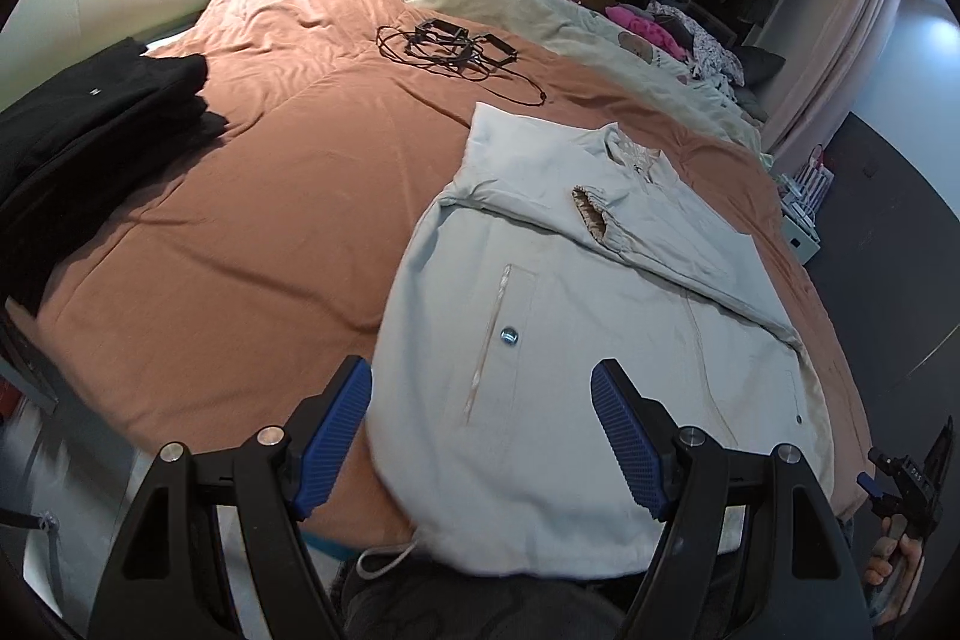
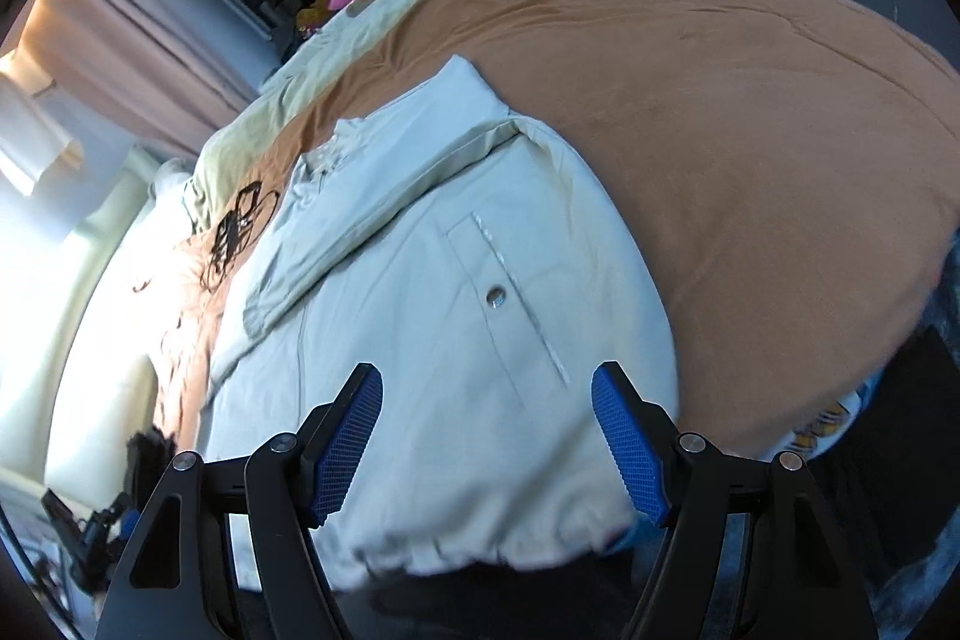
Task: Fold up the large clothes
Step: 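Move both tools toward the drawstring hem of the folded jacket, then grasp the drawstring hem with both tools, then lift the held hem with both tools and fold it over toward the collar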
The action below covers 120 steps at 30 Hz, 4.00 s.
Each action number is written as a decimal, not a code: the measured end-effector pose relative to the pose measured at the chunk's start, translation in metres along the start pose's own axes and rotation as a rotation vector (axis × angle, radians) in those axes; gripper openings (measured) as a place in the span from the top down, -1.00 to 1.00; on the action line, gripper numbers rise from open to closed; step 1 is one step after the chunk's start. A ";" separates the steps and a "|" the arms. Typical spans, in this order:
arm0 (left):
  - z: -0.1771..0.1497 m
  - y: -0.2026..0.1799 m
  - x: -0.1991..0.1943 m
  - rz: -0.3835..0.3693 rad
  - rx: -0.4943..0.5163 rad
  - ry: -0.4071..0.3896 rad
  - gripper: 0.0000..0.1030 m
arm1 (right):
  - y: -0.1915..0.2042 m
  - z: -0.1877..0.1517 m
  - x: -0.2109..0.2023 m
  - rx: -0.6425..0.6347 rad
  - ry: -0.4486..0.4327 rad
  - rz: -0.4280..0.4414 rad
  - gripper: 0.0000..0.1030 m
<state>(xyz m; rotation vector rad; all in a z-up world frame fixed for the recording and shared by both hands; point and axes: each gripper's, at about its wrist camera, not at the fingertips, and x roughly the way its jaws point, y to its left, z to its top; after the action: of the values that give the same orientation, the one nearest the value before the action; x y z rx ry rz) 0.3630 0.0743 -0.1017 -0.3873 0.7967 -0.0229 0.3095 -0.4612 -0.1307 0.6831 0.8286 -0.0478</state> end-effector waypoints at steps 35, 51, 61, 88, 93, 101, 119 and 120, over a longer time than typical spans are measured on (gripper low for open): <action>-0.120 0.070 -0.090 -0.090 -0.076 -0.046 -0.48 | -0.071 -0.139 -0.111 -0.026 -0.067 0.080 -0.41; -0.077 0.075 -0.003 -0.156 -0.113 0.022 -0.35 | -0.066 -0.087 -0.035 -0.010 -0.055 0.095 -0.41; -0.038 0.079 0.080 -0.147 -0.132 0.126 -0.01 | -0.064 -0.027 0.030 -0.015 -0.029 0.110 -0.41; -0.047 0.082 0.118 -0.538 -0.238 0.277 0.20 | -0.064 -0.034 0.085 -0.007 0.202 0.508 -0.28; -0.045 0.082 0.121 -0.519 -0.283 0.247 0.52 | -0.070 -0.042 0.093 0.080 0.167 0.545 -0.06; -0.045 0.096 0.107 -0.543 -0.391 0.201 0.88 | -0.079 -0.040 0.095 0.199 0.113 0.505 0.83; 0.009 0.067 -0.023 -0.727 -0.365 -0.013 0.90 | 0.004 -0.001 -0.048 0.025 -0.073 0.671 0.87; 0.009 0.069 -0.034 -0.734 -0.365 -0.029 0.90 | 0.006 0.002 -0.057 0.014 -0.082 0.680 0.87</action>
<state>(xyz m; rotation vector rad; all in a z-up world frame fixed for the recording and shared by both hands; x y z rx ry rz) 0.3365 0.1472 -0.0965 -1.0091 0.5929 -0.5617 0.2730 -0.4703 -0.0871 0.9396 0.4849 0.5291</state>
